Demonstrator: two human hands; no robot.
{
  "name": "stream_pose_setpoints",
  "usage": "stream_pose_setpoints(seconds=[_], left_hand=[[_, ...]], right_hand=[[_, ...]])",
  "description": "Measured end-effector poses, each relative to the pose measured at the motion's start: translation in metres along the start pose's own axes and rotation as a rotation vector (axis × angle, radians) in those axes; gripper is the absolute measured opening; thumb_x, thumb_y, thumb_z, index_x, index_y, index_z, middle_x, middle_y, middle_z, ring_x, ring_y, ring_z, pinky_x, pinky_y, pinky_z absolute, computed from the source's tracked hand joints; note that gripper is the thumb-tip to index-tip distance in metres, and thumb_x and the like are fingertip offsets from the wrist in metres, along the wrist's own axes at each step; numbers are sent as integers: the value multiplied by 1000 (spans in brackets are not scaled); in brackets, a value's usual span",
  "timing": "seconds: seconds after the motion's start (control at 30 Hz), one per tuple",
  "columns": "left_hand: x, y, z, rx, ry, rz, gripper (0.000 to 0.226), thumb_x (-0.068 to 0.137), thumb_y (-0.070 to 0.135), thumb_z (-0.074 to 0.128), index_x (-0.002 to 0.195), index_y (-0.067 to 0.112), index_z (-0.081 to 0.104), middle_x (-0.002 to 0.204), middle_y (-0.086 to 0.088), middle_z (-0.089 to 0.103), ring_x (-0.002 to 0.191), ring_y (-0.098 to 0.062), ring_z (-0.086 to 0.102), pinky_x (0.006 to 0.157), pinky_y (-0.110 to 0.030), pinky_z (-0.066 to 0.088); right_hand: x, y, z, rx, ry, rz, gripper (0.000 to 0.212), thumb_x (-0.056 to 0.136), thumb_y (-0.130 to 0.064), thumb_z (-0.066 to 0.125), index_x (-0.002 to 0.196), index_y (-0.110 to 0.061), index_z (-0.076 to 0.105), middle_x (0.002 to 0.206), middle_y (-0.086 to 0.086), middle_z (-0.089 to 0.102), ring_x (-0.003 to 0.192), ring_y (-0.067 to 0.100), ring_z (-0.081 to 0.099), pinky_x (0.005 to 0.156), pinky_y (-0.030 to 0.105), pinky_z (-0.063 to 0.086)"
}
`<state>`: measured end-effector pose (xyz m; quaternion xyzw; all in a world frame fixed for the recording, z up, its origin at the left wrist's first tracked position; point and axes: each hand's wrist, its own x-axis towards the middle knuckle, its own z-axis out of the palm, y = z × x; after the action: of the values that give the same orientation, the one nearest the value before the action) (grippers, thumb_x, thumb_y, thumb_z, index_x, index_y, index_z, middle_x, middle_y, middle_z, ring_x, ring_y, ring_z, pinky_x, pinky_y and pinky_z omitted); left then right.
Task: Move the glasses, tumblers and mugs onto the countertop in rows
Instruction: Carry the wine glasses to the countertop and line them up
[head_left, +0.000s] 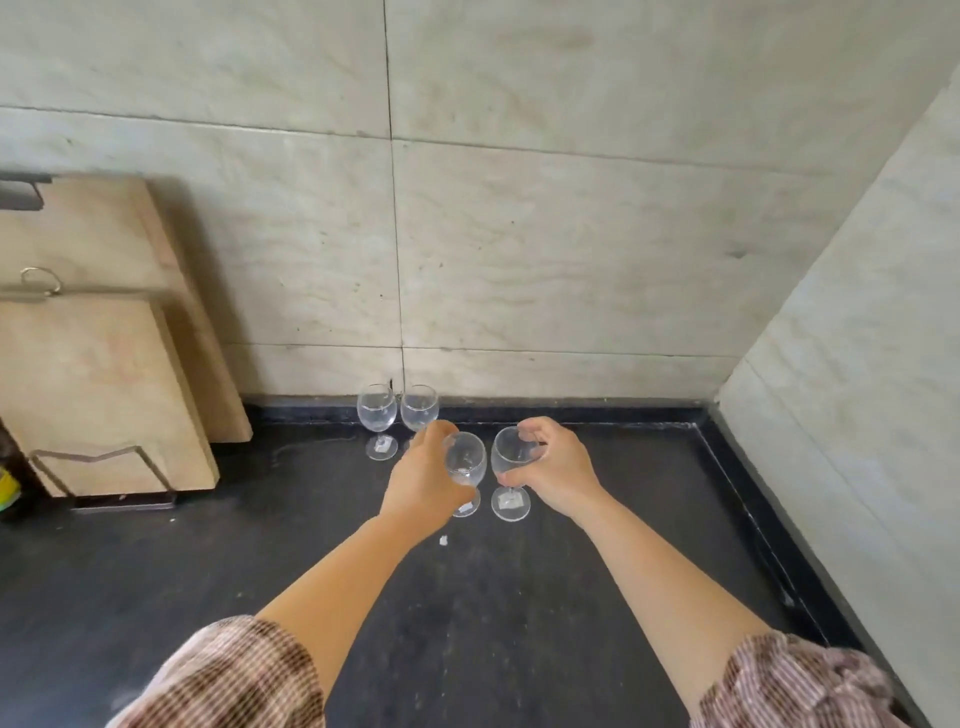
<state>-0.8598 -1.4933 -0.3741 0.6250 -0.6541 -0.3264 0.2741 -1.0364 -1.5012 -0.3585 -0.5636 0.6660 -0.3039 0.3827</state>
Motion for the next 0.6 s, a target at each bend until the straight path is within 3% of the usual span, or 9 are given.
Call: stream_pose_setpoints(seconds=[0.13, 0.27, 0.43, 0.6], left_hand=[[55, -9, 16, 176, -29, 61, 56, 65, 28, 70, 114, 28, 45, 112, 9, 55, 104, -22, 54, 77, -36, 49], [94, -21, 21, 328, 33, 169, 59, 66, 36, 73, 120, 23, 51, 121, 4, 56, 130, -17, 31, 98, -34, 40], [126, -33, 26, 510, 53, 249, 65, 68, 41, 74, 126, 26, 49, 128, 7, 52, 131, -20, 23, 105, -33, 22], [141, -45, 33, 604, 101, 247, 64, 68, 47, 71, 125, 29, 49, 128, 9, 53, 131, -23, 24, 104, -37, 13]], right_hand=[[60, 21, 2, -30, -44, 2, 70, 57, -13, 87, 120, -20, 57, 122, -4, 60, 108, 15, 57, 85, 27, 45], [103, 32, 6, -33, -85, 0, 72, 59, -11, 85, 124, -20, 56, 125, -3, 60, 108, 17, 57, 83, 27, 44], [137, 38, 14, -35, -92, 13, 69, 61, -12, 86, 122, -21, 56, 123, -4, 60, 105, 16, 57, 80, 26, 44], [153, 46, 24, -43, -115, 21, 68, 63, -11, 85, 122, -23, 54, 124, -5, 59, 106, 15, 56, 81, 26, 44]])
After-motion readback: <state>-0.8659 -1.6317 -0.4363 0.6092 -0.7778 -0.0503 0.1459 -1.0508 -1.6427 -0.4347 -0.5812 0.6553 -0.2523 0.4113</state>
